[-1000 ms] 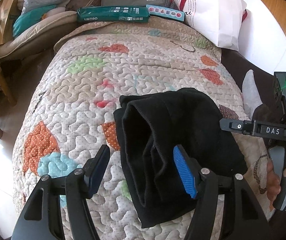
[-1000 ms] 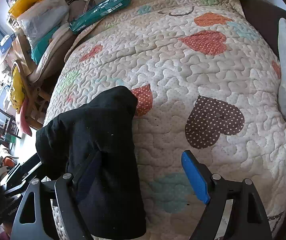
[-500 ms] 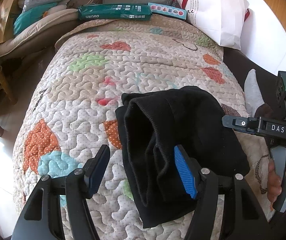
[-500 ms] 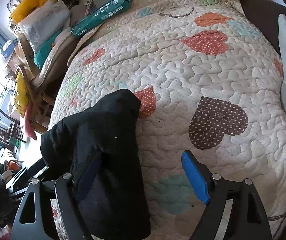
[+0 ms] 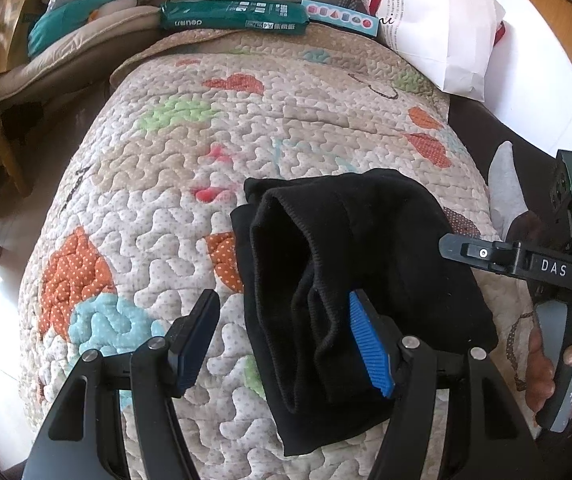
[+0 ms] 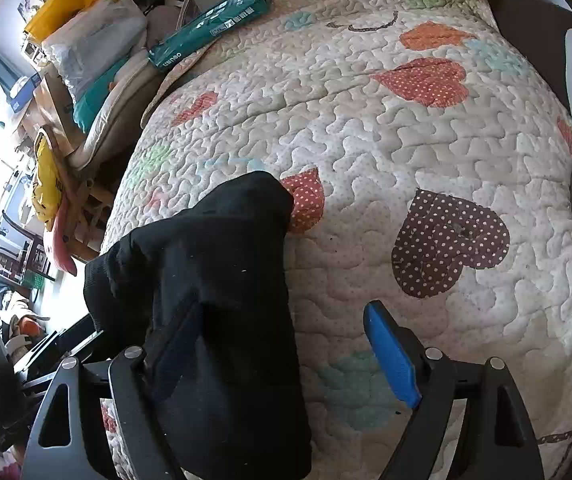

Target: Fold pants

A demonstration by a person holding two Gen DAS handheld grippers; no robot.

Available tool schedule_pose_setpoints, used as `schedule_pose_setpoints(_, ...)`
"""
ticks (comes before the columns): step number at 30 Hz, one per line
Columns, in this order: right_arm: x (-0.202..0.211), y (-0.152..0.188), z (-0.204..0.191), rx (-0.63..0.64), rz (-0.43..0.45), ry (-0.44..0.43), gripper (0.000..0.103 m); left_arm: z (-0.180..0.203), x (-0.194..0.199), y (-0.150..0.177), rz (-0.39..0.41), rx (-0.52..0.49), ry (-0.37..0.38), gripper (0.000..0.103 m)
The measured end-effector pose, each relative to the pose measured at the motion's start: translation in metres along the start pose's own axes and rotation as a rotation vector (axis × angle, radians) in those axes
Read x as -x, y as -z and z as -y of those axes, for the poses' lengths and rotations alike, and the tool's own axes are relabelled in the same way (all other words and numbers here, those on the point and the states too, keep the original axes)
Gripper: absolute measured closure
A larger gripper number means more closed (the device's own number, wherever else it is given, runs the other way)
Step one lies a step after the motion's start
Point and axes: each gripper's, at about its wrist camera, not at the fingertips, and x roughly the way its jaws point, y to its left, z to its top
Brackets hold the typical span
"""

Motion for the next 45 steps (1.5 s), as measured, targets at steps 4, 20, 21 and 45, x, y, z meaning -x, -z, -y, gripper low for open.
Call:
schedule_pose_setpoints(4,0.0,0.0,0.001,0.002,-0.001,-0.002,0.015,-0.001,-0.001,0.0,-0.005,0.011,0.004,0.037)
schedule_pose_setpoints(20,-0.003,0.0,0.003,-0.022,-0.007,-0.021,0.014,-0.026,0.0,-0.007,-0.027,0.182,0.183,0.034)
schedule_pose_setpoints(21,-0.003,0.0,0.003,-0.024,-0.008,-0.024,0.014,-0.033,0.0,-0.008,-0.026,0.219,0.207,0.033)
schedule_pose_setpoints(45,-0.037,-0.007,-0.004,-0.09,-0.046,-0.153,0.004,-0.018,-0.054,-0.006,-0.076,0.176,0.396,0.056)
